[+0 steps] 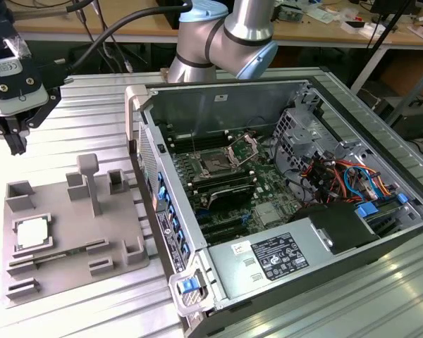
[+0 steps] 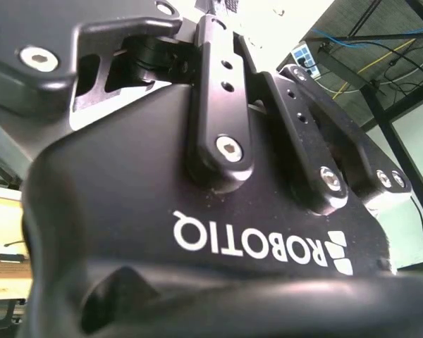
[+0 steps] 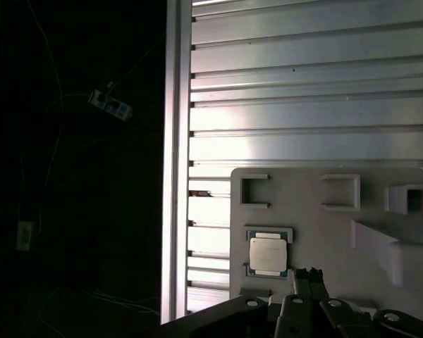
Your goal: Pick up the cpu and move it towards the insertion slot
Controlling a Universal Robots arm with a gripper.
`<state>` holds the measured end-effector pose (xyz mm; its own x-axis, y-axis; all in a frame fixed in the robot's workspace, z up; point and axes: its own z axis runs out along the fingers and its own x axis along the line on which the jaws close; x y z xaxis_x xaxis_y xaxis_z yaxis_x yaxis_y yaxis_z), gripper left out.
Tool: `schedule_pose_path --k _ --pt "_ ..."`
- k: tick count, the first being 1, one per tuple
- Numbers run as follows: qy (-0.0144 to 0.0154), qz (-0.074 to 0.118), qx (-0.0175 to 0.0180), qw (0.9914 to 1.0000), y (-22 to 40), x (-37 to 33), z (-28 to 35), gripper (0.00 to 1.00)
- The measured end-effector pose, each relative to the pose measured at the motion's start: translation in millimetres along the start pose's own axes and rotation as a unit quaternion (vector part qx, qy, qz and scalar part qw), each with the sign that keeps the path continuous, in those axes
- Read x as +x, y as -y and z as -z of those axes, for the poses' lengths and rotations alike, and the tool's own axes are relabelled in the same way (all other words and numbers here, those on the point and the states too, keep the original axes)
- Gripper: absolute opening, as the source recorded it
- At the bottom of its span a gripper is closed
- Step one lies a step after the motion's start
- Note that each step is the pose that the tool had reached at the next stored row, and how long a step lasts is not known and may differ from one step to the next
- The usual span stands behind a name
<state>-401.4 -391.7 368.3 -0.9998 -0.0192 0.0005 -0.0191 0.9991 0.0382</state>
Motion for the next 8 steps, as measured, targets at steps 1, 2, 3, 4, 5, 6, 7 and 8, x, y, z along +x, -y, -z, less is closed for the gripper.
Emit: schedule_pose_path --k 1,2,3,4,5,6,7,8 --pt "0.0000 0.000 0.0000 1.00000 0.0 0.2 -0.1 0.11" --pt "0.0000 0.000 0.0000 1.00000 0.0 0.4 -0.1 0.11" --pt "0.0000 0.000 0.0000 1.00000 0.0 0.6 -0.2 0.11" --pt "0.0000 0.000 0.0000 1.00000 0.0 0.9 -0.3 0.11" --pt "0.0000 0.000 0.0000 1.00000 0.0 1.1 -0.4 0.11" --pt "0.0000 0.000 0.0000 1.00000 0.0 1.2 -0.4 0.11" --pt "0.0000 0.000 0.0000 1.00000 0.0 1.6 -0.6 0.11" --pt "0.0000 0.000 0.0000 1.00000 0.0 2.2 -0.7 0.11"
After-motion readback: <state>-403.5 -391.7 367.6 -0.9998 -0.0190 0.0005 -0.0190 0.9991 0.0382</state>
